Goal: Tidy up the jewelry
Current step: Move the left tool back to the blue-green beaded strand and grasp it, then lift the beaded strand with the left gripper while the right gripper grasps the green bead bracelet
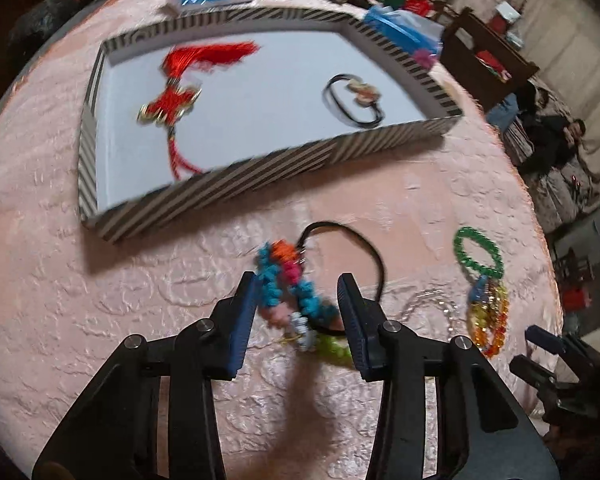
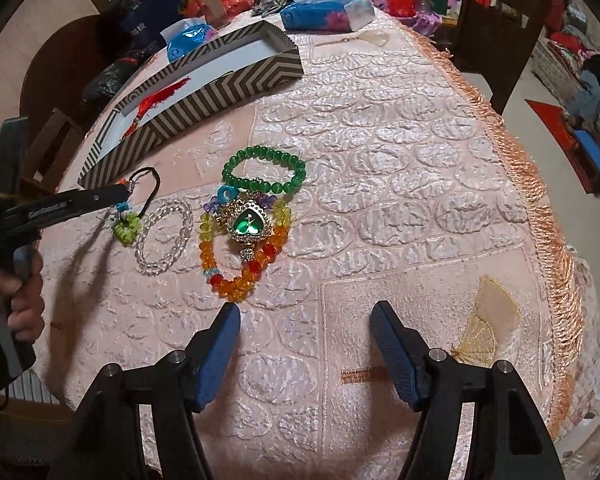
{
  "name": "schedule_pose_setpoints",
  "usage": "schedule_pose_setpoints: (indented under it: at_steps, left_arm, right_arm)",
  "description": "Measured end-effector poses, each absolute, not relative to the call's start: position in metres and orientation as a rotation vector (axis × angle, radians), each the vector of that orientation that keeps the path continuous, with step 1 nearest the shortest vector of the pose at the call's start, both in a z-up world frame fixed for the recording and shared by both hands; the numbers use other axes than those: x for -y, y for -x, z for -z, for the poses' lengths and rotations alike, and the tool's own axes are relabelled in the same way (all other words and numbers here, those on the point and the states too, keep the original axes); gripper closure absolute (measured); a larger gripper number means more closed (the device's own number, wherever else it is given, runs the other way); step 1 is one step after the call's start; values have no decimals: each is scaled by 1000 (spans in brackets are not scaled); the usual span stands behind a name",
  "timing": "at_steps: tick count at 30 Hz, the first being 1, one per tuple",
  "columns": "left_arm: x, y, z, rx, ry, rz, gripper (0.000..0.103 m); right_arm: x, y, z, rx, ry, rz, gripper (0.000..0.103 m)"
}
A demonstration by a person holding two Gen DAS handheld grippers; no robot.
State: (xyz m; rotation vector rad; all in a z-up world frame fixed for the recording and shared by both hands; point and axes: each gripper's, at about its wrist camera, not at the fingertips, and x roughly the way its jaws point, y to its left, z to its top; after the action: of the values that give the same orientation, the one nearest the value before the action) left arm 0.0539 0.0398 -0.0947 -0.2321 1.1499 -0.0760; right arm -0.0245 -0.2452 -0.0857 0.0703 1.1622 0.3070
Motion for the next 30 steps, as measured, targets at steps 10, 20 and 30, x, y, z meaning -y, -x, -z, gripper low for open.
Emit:
schedule_pose_setpoints:
  at_steps: [10, 20, 30]
  left_arm:
    - [-66, -25, 85, -1109, 288, 77, 87]
    - [-72, -2, 81, -1122, 252, 54, 87]
    - [-75, 4, 86, -1144, 236, 18, 87]
  right_arm:
    - [240, 21, 87, -1169, -71, -329, 19]
    - [249, 9, 81, -1160, -166, -359, 40]
    - [214, -43, 63, -1056, -54, -504, 65]
